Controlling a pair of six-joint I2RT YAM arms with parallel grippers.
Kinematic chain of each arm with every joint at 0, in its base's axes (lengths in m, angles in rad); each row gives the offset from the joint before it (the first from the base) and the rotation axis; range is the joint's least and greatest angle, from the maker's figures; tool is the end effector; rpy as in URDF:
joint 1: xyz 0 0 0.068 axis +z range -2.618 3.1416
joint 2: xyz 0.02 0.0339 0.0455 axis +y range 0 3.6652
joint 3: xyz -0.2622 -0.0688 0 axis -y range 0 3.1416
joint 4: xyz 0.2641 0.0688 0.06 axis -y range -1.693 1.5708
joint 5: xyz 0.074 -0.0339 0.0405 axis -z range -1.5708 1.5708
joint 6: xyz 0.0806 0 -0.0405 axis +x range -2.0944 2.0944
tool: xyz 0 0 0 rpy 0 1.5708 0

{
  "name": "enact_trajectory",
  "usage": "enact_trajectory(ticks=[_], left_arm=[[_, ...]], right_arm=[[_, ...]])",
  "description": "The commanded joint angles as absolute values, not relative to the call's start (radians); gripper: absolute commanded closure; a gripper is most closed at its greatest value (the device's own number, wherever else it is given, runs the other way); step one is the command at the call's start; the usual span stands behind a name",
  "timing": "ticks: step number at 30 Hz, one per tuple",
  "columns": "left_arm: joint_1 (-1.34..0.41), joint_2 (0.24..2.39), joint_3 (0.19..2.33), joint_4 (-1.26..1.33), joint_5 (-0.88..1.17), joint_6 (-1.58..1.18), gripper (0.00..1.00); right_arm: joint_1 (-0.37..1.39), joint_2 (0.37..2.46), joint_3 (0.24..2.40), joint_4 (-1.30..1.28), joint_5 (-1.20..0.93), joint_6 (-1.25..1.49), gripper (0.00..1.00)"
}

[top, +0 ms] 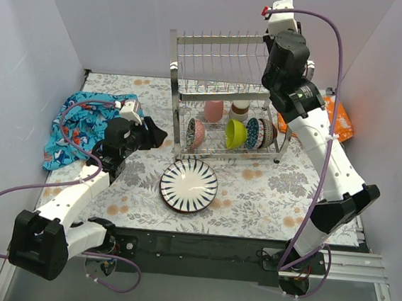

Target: Load the mixed dishes into the dish rack

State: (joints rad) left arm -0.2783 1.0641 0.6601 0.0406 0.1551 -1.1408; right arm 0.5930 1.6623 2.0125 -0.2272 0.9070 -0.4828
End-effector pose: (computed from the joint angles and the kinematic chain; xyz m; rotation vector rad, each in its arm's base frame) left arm 0.2877 -0.0952 0.2395 -0.7712 1.9438 -1.0612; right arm 0.3623 0.1676 0.5367 -0.0518 1.5204 -0.5653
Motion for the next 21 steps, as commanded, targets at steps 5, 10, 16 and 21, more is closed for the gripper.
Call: enact_trajectory(ticks=[5,10,16,21], left_arm=[[-0.278,1.100,0.655,0.022,0.233,-1.080,0.30],[-0.278,1.161,0.673,-0.031,0.273,-0.993,0.24],[-0.276,1.187,0.629,-0.006,0.327,-0.875,0.25],[-0.276,1.253,0.626,-0.015,0.382,-0.848,0.30]], right_arm=[[0.663,1.597,2.195,-0.304,0.834,-0.439,0.52],[0.684,1.543,2.200,-0.302,0.828,-0.466,0.44],[0.684,1.404,2.034,-0.298,0.805,-0.445,0.20],[0.684,1.319,1.930,-0.301,0.793,-0.436,0.09]])
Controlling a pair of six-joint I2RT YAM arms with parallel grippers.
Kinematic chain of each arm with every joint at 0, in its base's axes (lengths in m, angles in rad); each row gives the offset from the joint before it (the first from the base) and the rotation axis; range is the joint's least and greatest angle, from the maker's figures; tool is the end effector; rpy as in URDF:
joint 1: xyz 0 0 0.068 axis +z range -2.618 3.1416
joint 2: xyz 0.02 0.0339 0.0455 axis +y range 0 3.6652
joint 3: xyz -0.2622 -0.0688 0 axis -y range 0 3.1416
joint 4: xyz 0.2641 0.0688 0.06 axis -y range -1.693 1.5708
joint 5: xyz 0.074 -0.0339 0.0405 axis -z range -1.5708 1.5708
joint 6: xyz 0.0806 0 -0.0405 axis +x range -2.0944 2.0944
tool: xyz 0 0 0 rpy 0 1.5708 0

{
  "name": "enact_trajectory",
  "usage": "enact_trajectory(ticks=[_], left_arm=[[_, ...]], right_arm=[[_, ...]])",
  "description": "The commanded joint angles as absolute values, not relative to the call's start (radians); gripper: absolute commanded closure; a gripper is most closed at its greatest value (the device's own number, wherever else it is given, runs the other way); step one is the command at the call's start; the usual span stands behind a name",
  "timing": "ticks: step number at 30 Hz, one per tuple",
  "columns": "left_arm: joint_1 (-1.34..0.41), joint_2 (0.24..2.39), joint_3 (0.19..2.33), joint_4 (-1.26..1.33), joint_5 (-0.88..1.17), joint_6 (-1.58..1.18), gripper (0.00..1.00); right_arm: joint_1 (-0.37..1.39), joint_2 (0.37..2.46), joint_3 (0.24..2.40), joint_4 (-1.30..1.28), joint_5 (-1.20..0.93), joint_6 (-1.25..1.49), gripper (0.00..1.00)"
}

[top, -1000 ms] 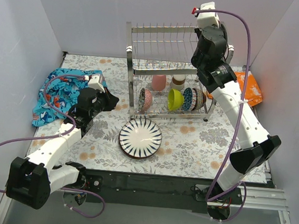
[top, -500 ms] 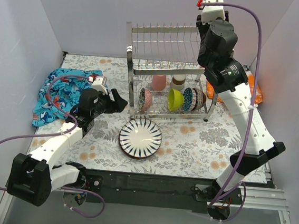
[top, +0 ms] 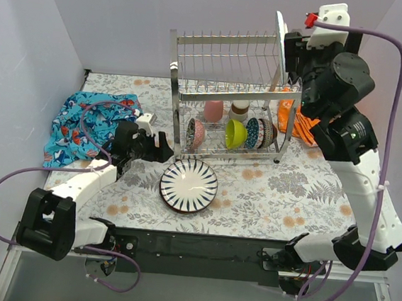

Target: Load the mixed dishes into the dish rack

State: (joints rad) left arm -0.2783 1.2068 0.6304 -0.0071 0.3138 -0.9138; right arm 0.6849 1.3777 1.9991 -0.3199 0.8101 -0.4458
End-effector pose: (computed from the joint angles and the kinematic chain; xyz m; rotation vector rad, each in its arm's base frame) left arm 0.2879 -0.1081 0.1819 -0.5320 2.2434 -0.9947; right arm 0.2485 0.1276 0.6118 -0.0521 1.3705 -0.3125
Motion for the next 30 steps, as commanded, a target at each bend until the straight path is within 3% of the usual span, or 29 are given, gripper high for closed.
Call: enact_trajectory(ticks=[1,5,10,12,15,20,30], left_arm=[[-0.278,1.265,0.630,-0.027,0.382,-0.850,0.33],[-0.276,1.307,0.627,-0.012,0.402,-0.861,0.35],[-0.276,1.354,0.629,-0.014,0.416,-0.851,0.36],[-0.276,1.370,0.638,-0.024,0.420,-0.847,0.36],[-0.278,1.390,0.644,-0.037,0.420,-0.856,0.36],[-0.276,1.390,0.641,-0.035,0.430,-0.851,0.36],[-0.276,1.365,0.629,-0.035,0.413,-0.864,0.35]], right_arm=[[0.683,1.284,1.901,-0.301,0.790,-0.446,0.08],[0.648,1.207,1.772,-0.311,0.776,-0.422,0.03],[0.575,1.177,1.773,-0.491,0.654,-0.220,0.03],[0.542,1.164,1.764,-0.543,0.594,-0.199,0.04],[0.535,1.149,1.730,-0.543,0.511,-0.218,0.15],[0.534,1.199,1.770,-0.424,0.387,-0.255,0.16],[0.534,1.429,1.853,-0.212,0.592,-0.364,0.15]])
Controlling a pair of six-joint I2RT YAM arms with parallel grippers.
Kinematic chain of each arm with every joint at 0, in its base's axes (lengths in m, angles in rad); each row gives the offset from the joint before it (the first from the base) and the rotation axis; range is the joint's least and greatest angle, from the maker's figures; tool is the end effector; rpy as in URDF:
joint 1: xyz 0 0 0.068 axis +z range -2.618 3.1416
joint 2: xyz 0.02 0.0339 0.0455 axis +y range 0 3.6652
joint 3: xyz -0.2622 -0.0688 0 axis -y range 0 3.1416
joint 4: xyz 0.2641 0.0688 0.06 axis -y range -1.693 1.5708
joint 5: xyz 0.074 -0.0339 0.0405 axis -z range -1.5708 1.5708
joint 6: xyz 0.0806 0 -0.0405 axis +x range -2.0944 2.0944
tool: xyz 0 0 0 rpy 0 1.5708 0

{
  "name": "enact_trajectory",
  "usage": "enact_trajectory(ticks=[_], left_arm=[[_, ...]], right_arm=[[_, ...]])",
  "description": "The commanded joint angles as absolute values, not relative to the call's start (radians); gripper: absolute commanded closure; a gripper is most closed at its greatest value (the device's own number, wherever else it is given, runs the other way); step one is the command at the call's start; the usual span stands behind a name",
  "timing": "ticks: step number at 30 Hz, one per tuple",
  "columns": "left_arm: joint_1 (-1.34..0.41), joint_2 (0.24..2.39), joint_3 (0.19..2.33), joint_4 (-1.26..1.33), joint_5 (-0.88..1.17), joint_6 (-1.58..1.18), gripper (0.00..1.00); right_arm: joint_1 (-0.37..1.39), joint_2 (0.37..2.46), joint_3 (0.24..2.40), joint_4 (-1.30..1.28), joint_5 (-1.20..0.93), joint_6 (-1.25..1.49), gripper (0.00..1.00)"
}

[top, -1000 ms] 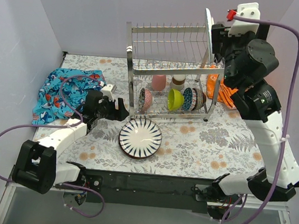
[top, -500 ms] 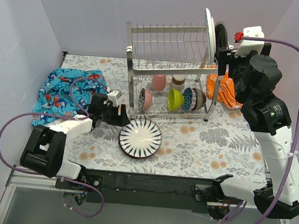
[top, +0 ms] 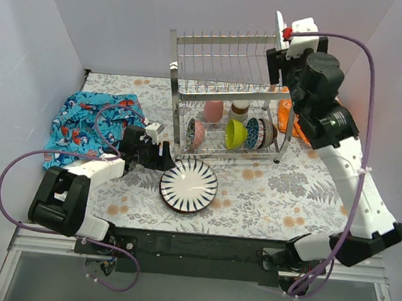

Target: Load the mixed dishes into the dish rack

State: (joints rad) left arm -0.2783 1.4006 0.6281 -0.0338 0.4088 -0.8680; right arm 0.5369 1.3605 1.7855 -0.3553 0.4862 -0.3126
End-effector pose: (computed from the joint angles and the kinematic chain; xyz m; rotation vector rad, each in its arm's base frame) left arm 0.2883 -0.1157 0.1238 -0.5341 2.4852 -0.9935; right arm 0.2994 0.1344 0.5436 -0.2481 1.4915 -0.1848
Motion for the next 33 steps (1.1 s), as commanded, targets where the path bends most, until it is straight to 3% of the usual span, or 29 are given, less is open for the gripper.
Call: enact_trajectory(ticks=[1,6,12,33], left_arm=[[-0.276,1.364,0.626,-0.034,0.413,-0.867,0.35],[-0.276,1.359,0.624,-0.032,0.411,-0.874,0.35],[-0.276,1.355,0.618,-0.023,0.417,-0.893,0.35],[-0.276,1.339,0.574,0.038,0.440,-0.939,0.34]], right_arm=[[0.534,1.448,1.862,-0.200,0.612,-0.382,0.15],[0.522,1.557,1.940,-0.149,0.751,-0.407,0.15],[0.474,1.557,1.973,-0.118,0.742,-0.416,0.22],[0.434,1.560,1.950,-0.058,0.833,-0.489,0.30]])
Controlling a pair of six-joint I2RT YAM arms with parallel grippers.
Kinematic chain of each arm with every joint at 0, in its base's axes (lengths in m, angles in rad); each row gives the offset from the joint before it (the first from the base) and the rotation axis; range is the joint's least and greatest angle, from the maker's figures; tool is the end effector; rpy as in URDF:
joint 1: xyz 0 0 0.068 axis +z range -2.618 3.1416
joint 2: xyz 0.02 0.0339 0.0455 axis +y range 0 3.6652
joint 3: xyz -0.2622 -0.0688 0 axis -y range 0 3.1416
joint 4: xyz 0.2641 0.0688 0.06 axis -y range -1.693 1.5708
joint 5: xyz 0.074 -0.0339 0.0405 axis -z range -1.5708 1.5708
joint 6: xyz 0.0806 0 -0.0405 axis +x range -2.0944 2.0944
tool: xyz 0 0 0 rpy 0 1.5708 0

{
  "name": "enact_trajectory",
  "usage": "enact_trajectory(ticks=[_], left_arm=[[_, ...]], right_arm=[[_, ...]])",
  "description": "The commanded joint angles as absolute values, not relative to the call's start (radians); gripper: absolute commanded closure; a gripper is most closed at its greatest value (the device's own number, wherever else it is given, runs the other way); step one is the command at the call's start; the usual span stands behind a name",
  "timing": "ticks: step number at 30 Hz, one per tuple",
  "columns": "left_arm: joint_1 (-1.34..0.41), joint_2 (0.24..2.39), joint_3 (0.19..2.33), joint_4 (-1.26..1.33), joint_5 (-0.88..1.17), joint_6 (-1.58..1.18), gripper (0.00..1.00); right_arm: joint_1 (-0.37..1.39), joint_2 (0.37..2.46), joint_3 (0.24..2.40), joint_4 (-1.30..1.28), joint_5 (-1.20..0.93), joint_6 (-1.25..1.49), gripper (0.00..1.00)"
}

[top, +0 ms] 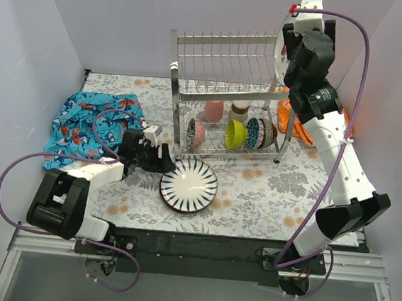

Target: Load the mixed dishes into the dish rack

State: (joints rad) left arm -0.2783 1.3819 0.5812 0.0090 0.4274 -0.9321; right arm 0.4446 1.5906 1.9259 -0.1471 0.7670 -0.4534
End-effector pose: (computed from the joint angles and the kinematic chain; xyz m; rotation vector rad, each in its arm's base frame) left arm 0.2805 -0.1149 0.1184 -0.6003 2.4741 -1.0448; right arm 0.3712 0.1149 0.5439 0.0068 1.4576 -0.5356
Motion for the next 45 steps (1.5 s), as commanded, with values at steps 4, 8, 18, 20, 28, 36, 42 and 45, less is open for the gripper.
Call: enact_trajectory(ticks=[4,8,18,20,28,36,42,45], left_arm=[[-0.276,1.328,0.574,0.035,0.437,-0.937,0.34],[-0.276,1.319,0.575,0.028,0.428,-0.939,0.31],[-0.276,1.376,0.597,0.008,0.503,-0.879,0.46],[-0.276,1.403,0.610,0.006,0.522,-0.884,0.54],[-0.276,1.442,0.635,-0.028,0.541,-0.890,0.84],[-0.276,1.416,0.696,-0.161,0.555,-0.793,1.00],[-0.276,1.352,0.741,-0.267,0.587,-0.733,1.00],[-0.276,1.328,0.758,-0.328,0.600,-0.686,1.00]], right_arm=[[0.437,1.552,1.966,-0.057,0.824,-0.488,0.30],[0.478,1.516,1.982,-0.060,0.810,-0.500,0.24],[0.548,1.204,1.669,-0.173,0.719,-0.532,0.02],[0.548,1.169,1.641,-0.173,0.730,-0.551,0.02],[0.548,1.088,1.525,-0.179,0.709,-0.627,0.04],[0.548,0.986,1.451,-0.424,0.409,-0.495,0.02],[0.548,0.950,1.358,-0.595,-0.029,-0.304,0.02],[0.548,0.951,1.249,-0.572,-0.090,-0.273,0.02]])
